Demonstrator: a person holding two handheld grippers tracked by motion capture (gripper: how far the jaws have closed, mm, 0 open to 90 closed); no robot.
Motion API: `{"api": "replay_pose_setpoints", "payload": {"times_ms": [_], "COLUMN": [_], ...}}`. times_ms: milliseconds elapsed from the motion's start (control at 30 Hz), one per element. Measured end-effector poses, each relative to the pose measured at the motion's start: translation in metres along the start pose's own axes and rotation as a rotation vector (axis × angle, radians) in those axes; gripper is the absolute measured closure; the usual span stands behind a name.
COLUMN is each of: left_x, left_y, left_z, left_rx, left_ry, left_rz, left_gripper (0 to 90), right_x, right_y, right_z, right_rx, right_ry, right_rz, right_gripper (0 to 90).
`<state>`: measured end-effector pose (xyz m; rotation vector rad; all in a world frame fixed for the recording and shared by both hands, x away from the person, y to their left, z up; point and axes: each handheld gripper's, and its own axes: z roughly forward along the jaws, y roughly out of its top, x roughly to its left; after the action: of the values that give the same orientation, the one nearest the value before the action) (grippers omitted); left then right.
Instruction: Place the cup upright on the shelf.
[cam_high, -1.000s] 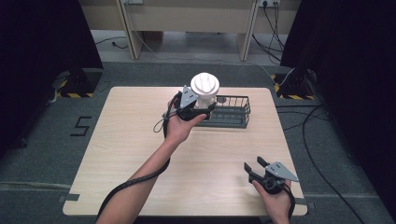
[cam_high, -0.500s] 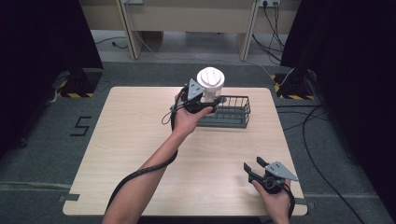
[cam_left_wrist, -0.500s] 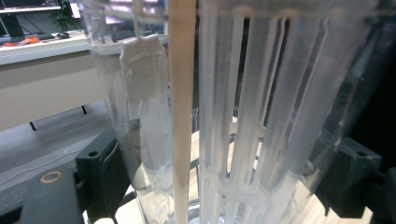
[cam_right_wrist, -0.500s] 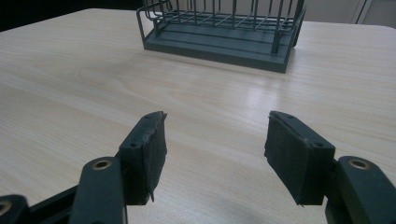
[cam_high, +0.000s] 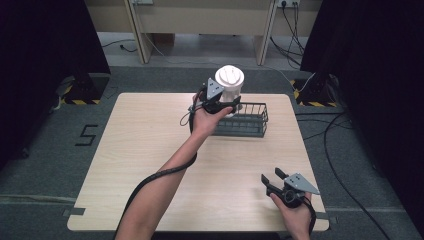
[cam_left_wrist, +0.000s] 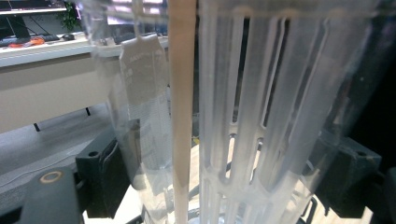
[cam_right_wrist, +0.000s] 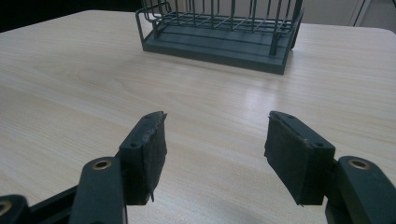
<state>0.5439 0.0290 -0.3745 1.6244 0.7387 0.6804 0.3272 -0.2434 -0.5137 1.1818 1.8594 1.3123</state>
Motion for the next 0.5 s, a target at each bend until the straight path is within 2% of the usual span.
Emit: {"api": "replay_pose_setpoints", "payload": {"times_ms": [500], "left_x": [-0.003], "left_y": [-0.009], "left_z": [0.027], "left_rx": [0.022], "left_ry": [0.011], "left_rz": [-0.021], "left_gripper": [17.1], "right_x": [0.000], "right_y": [0.000], "right_z": [0.000], "right_rx": [-0.004], "right_ry": [0.007], "right_rz": [0.000], "right_gripper": [38.6]}}
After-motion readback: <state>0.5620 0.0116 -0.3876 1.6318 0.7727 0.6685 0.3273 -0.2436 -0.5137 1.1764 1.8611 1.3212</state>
